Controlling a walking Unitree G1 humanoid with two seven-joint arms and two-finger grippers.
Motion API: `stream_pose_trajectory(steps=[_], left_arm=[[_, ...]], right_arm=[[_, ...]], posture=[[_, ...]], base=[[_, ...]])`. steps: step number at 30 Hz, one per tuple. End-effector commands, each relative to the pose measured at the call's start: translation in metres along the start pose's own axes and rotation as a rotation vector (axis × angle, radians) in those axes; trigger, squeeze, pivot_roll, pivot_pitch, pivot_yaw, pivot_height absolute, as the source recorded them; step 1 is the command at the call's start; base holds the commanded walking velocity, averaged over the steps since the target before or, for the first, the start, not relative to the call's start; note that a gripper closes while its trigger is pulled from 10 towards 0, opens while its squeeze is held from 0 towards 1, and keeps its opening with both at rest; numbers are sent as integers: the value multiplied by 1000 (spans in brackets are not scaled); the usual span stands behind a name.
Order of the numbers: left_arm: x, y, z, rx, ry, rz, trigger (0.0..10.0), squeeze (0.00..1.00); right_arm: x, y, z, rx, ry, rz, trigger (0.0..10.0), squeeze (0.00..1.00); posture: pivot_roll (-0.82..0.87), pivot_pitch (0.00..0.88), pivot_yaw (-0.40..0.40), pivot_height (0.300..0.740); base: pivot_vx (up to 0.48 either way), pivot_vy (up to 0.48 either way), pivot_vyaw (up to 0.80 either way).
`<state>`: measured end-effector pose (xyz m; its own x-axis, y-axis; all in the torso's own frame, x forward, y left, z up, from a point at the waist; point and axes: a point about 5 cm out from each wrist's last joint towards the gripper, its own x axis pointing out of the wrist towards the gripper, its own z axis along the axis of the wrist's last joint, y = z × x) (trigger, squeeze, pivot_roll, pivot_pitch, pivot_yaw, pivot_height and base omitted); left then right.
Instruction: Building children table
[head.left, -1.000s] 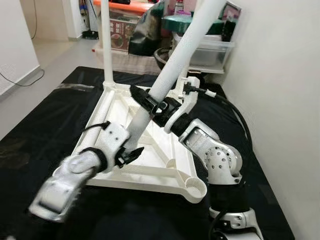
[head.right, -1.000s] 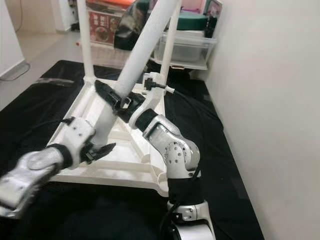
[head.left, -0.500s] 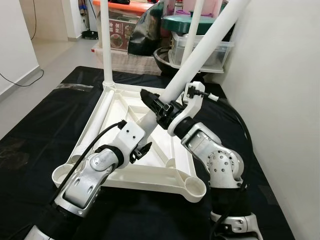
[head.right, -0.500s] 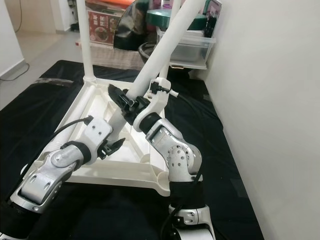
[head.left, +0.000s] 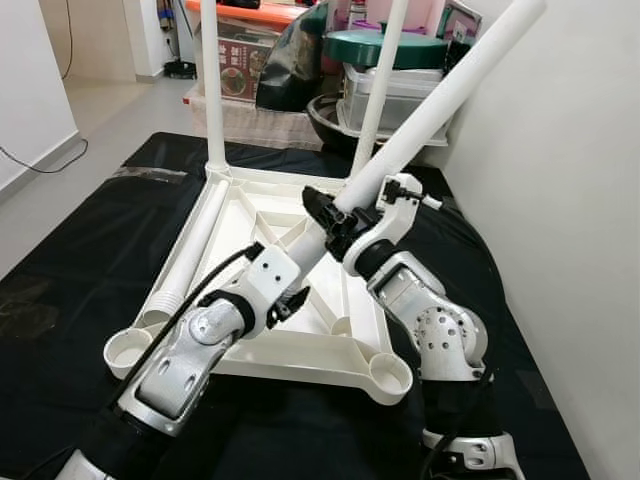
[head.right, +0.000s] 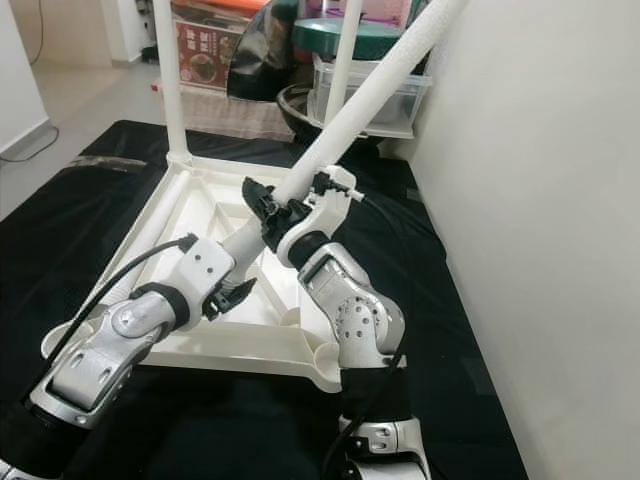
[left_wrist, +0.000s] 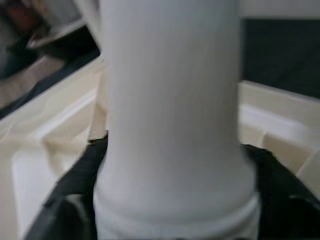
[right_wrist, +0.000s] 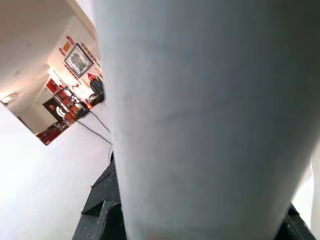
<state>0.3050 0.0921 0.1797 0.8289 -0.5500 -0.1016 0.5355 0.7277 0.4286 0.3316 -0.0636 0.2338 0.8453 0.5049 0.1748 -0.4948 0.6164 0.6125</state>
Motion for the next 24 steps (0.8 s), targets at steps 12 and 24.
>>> stream_pose_trajectory(steps=[12,24], left_arm=[[-29,22,18,-20,-186,48,10000,1000],[-71,30,-6,-88,-118,66,10000,0]], right_arm=[[3,-3,10,-4,-40,43,0,0],[-5,-37,83,-380,-109,92,0,0]], posture=[[96,0,-120,740],[93,0,-119,740]], base=[[0,0,0],[0,0,0]])
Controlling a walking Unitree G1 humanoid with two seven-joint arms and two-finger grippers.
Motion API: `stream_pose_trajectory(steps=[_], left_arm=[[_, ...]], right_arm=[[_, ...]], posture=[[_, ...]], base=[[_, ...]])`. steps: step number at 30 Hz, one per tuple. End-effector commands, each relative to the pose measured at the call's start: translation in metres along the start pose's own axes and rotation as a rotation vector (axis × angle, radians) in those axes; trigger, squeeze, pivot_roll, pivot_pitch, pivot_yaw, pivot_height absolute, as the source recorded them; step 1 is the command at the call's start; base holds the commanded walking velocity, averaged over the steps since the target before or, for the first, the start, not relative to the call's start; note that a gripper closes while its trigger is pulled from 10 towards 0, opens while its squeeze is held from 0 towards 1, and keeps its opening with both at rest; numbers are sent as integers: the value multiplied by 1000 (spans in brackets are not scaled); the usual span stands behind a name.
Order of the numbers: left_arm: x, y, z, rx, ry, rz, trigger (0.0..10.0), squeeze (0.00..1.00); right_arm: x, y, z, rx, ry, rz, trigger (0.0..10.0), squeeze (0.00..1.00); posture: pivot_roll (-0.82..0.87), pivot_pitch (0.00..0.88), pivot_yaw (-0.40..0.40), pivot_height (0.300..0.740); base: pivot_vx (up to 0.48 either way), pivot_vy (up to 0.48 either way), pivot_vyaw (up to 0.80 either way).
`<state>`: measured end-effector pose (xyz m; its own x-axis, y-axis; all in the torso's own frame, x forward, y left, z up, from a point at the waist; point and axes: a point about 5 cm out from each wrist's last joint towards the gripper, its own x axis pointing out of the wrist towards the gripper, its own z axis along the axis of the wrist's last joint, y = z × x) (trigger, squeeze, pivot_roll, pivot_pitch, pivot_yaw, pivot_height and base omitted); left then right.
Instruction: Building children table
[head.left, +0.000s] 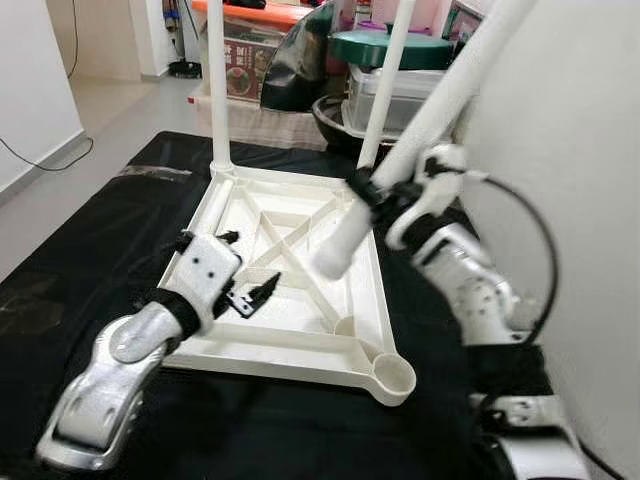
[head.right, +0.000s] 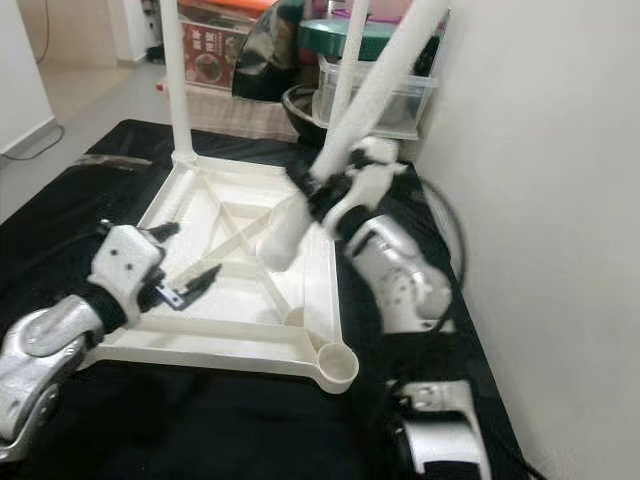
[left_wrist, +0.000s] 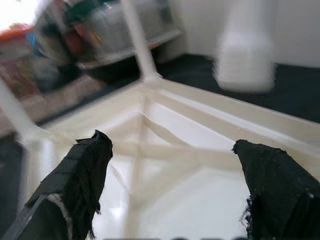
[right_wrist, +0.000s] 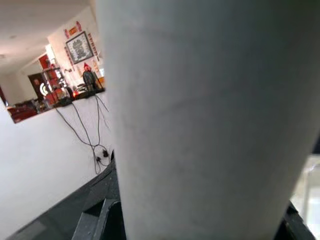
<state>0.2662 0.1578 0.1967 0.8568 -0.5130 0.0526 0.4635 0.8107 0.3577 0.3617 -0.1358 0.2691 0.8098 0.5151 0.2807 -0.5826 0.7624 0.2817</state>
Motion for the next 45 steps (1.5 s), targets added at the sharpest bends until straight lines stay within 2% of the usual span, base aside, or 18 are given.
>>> stream_pose_trajectory(steps=[1,2,5,8,12,14,20,29,38,40,45], left_arm=[[-9,-13,-11,-5,54,-66,10000,0],[-9,-13,-11,-5,54,-66,10000,0],[-20,-25,-23,-6,107,-89,10000,0],[-20,-26,-25,-27,114,-67,10000,0],[-20,-28,-39,-31,175,-14,10000,0],[-21,-28,-40,-27,185,-10,10000,0],[-19,-31,-36,-57,158,-21,10000,0],[-19,-29,-35,-47,152,-6,10000,0],[-18,-28,-34,-50,141,6,10000,0],[-18,-25,-36,-60,136,33,10000,0],[-17,-25,-38,-74,136,38,10000,0]], right_arm=[[2,-10,22,-73,-56,9,0,0],[2,-10,22,-73,-56,9,0,0],[5,-17,46,-145,-102,18,0,0],[6,-14,48,-133,-113,36,0,0],[7,-3,42,-124,-104,115,0,0],[8,-3,41,-130,-100,132,0,0],[5,-5,38,-132,-90,149,0,0],[5,-7,35,-141,-74,175,0,0],[-12,-9,22,-176,-1,199,0,0],[-22,-2,10,-179,27,197,0,0],[-30,5,2,-189,27,181,0,0]], posture=[[103,0,-131,740],[103,0,-131,740],[107,0,-135,740],[107,0,-139,740],[102,0,-136,740],[102,0,-136,740],[102,0,-130,740],[98,0,-129,740],[77,0,-125,740],[45,0,-116,740],[-2,0,-84,740]], base=[[0,0,0],[0,0,0],[0,0,0],[0,0,0],[0,0,0],[0,0,0],[0,0,0],[0,0,0],[0,0,0],[0,0,0],[0,0,0]])
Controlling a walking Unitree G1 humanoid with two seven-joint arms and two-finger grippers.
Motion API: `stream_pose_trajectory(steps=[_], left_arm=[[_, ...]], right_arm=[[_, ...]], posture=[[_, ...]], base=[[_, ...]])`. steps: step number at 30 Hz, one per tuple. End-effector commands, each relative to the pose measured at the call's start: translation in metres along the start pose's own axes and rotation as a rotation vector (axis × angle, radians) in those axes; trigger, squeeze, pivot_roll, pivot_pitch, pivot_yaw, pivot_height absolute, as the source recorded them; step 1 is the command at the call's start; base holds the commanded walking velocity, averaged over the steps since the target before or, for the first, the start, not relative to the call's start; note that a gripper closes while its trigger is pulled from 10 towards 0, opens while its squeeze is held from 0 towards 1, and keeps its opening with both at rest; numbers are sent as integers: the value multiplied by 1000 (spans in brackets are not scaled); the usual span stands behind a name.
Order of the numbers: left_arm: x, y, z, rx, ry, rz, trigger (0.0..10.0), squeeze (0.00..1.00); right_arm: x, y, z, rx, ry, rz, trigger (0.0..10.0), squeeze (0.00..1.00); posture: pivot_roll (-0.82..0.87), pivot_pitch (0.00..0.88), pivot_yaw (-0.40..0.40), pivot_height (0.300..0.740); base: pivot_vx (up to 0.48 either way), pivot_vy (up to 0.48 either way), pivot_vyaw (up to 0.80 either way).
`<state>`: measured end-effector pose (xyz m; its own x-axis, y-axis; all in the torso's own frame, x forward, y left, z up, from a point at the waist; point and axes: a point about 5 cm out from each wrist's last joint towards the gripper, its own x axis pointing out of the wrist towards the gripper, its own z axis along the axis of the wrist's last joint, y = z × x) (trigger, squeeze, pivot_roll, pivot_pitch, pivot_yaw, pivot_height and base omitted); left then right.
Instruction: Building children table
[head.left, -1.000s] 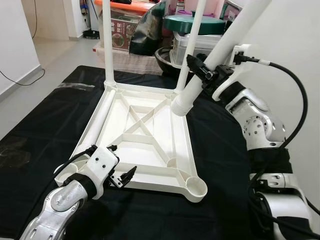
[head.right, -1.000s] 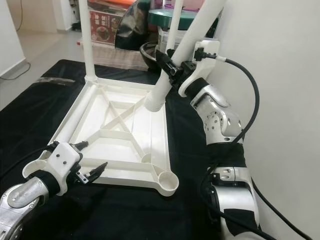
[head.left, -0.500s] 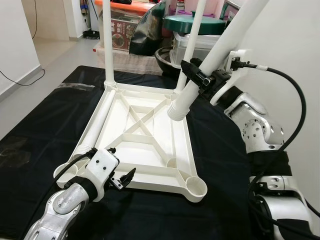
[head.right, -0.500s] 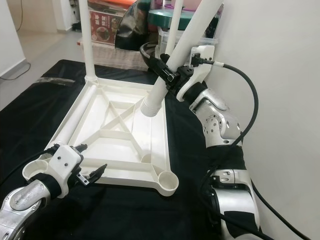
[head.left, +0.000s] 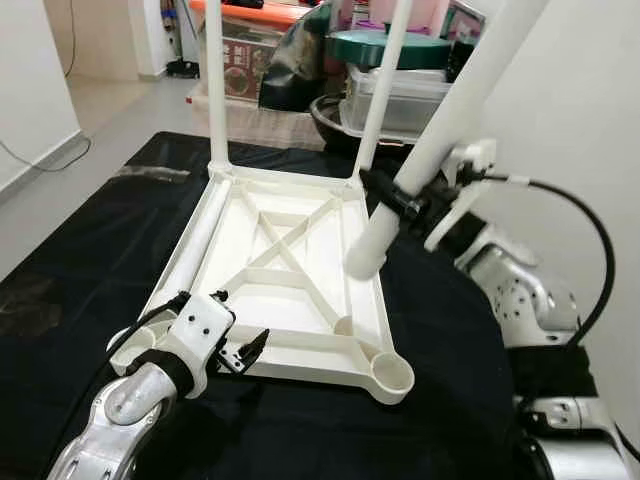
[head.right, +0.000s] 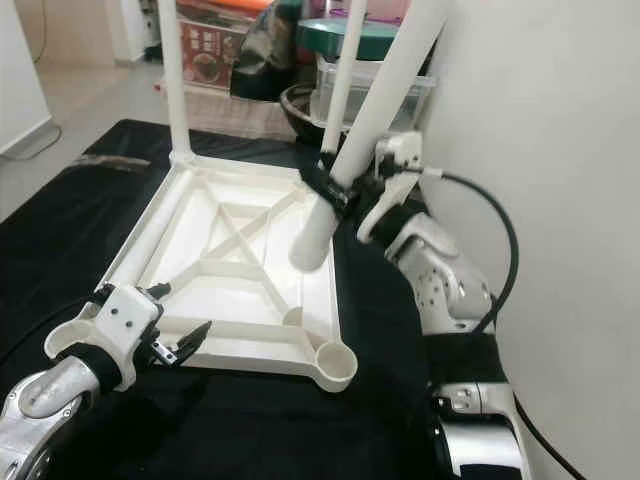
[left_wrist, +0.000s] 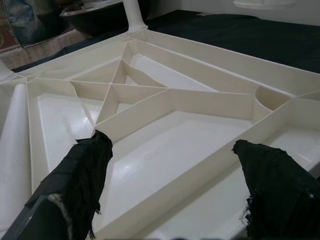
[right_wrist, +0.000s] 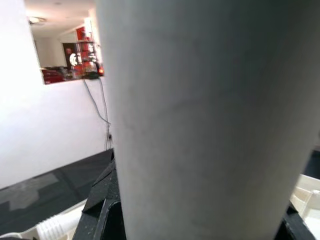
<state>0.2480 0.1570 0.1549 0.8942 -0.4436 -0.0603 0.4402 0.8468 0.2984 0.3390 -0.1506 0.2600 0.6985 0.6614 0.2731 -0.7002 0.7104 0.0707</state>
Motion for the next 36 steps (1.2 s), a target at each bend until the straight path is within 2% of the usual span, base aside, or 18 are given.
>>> stream_pose_trajectory(steps=[1,7,8,13,18,23,31,32,33,34,35,36], left_arm=[[1,-3,-5,-15,6,-10,10000,0],[6,-3,-5,-10,3,-30,10000,0],[6,1,-5,-11,3,-21,10000,0],[6,1,-7,-11,7,-19,10000,0],[7,-2,-7,-10,2,-30,10000,0],[6,1,-6,-1,-11,-21,10000,0],[6,4,-3,24,-25,0,10000,0],[6,4,-1,37,-39,13,10000,0],[6,4,-1,37,-39,13,10000,0],[6,5,2,45,-54,37,10000,0],[6,5,2,45,-54,37,10000,0],[6,11,8,48,-86,98,10000,0]], right_arm=[[-4,9,2,-24,-17,-16,0,0],[-19,18,-5,-25,-28,-93,0,0],[-23,26,-10,-17,-30,-107,0,0],[-28,33,-21,-1,-13,-116,0,0],[-33,34,-26,-3,8,-129,0,0],[-41,27,-23,-42,39,-156,0,0],[-36,28,-22,-27,21,-195,0,0],[-34,27,-22,-19,16,-220,8863,0],[-34,27,-22,-19,16,-220,8863,0],[-32,25,-21,-15,6,-247,10000,0],[-32,25,-21,-15,6,-247,10000,0],[-31,23,-19,-27,-5,-269,10000,0]], posture=[[-19,0,-65,740],[-29,0,-48,740],[-32,0,-44,740],[-37,0,-35,740],[-38,0,-35,740],[-20,0,-49,740],[27,0,-64,740],[38,0,-70,740],[38,0,-70,740],[48,0,-75,740],[48,0,-75,740],[55,0,-83,740]], base=[[0,0,0],[0,0,0],[0,0,0],[0,0,0],[0,0,0],[0,0,0],[0,0,0],[0,0,0],[0,0,0],[0,0,0],[0,0,0],[0,0,0]])
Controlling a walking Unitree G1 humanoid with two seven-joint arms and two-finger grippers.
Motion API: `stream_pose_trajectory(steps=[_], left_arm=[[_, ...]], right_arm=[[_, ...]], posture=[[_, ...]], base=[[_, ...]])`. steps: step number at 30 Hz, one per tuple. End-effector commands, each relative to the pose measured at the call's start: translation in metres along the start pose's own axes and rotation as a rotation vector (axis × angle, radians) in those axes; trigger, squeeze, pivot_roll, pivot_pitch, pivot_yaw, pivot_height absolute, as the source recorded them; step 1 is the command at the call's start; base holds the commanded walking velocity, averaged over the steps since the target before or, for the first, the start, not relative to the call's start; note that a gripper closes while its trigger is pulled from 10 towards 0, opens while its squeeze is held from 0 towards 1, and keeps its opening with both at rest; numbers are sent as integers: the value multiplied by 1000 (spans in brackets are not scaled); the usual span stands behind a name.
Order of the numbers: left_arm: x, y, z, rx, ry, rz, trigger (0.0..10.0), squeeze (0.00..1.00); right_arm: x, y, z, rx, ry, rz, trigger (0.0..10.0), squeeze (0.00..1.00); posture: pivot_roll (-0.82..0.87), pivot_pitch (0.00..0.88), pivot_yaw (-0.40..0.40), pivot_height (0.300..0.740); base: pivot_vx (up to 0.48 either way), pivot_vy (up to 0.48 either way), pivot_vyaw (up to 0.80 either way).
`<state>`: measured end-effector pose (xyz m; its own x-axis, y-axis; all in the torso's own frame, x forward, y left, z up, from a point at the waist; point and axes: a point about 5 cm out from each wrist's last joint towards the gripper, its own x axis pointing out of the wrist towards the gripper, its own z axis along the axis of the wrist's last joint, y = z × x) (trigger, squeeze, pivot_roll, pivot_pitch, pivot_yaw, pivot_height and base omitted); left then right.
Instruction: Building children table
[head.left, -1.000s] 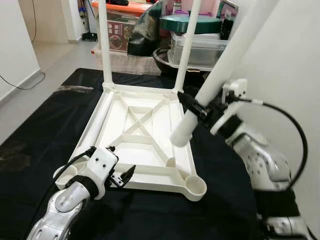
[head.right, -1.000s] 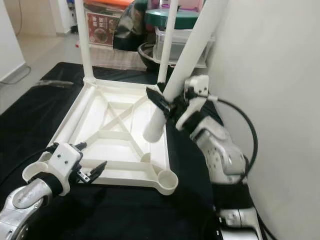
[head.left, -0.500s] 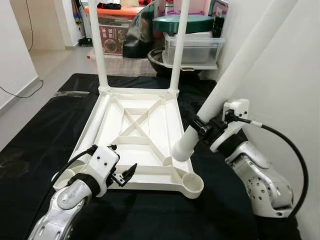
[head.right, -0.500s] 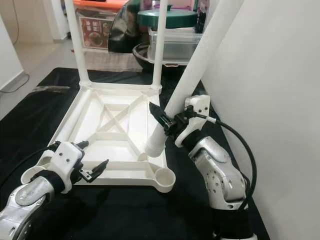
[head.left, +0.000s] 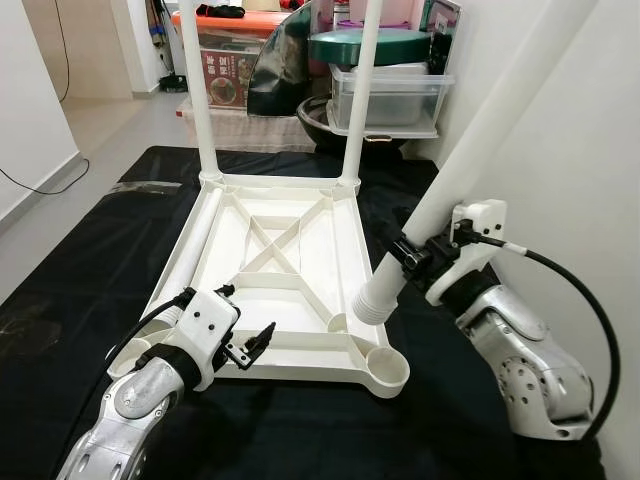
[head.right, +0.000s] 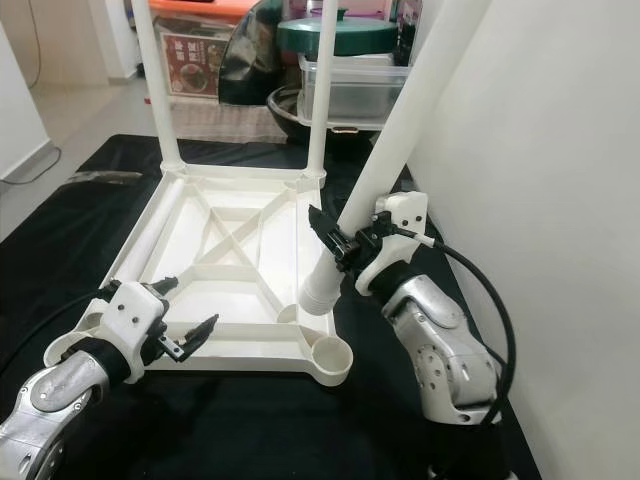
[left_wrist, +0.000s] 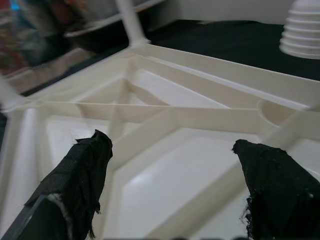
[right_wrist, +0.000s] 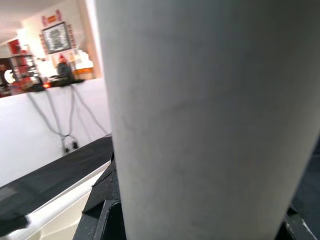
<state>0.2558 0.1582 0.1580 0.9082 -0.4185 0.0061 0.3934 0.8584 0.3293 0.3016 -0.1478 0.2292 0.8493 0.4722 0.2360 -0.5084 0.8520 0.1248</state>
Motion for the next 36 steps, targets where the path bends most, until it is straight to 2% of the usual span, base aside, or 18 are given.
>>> stream_pose_trajectory(steps=[1,3,6,15,16,19,20,22,28,30,32,33,36], left_arm=[[0,10,10,18,-52,94,10000,0],[-4,28,24,-31,-133,238,10000,0],[-9,34,27,-34,-146,298,10000,0],[-16,30,23,-14,-114,338,10000,0],[-20,32,28,-12,-121,395,10000,0],[-21,33,29,-15,-126,411,10000,0],[-23,35,32,-14,-132,423,10000,0],[-29,36,37,-3,-136,446,10000,0],[-34,32,40,11,-135,457,10000,0],[-36,23,41,12,-135,446,10000,0],[-36,19,41,8,-133,437,10000,0],[-35,14,41,-2,-133,431,10000,0],[-34,11,43,-6,-133,424,10000,0]], right_arm=[[4,-3,7,-25,-28,-35,10000,0],[5,-3,10,-63,-45,-52,10000,0],[6,0,9,-76,-46,-57,10000,0],[10,6,5,-61,1,-102,10000,0],[16,5,4,-24,50,-222,10000,0],[18,5,4,-19,62,-264,10000,0],[20,3,7,7,49,-308,10000,0],[19,4,8,24,53,-320,10000,0],[15,12,9,8,23,-271,10000,0],[11,11,20,-85,-78,-325,10000,0],[10,11,23,-114,-109,-346,10000,0],[9,13,27,-102,-144,-373,10000,0],[8,15,29,-104,-151,-368,10000,0]], posture=[[56,0,-84,740],[68,0,-96,740],[76,0,-103,740],[84,0,-116,740],[91,0,-124,740],[91,0,-124,740],[91,0,-130,740],[91,0,-134,740],[93,0,-137,740],[101,0,-142,740],[101,0,-142,740],[101,0,-142,740],[102,0,-140,740]], base=[[0,0,0],[0,0,0],[0,0,0],[0,0,0],[0,0,0],[0,0,0],[0,0,0],[0,0,0],[0,0,0],[0,0,0],[0,0,0],[0,0,0],[0,0,0]])
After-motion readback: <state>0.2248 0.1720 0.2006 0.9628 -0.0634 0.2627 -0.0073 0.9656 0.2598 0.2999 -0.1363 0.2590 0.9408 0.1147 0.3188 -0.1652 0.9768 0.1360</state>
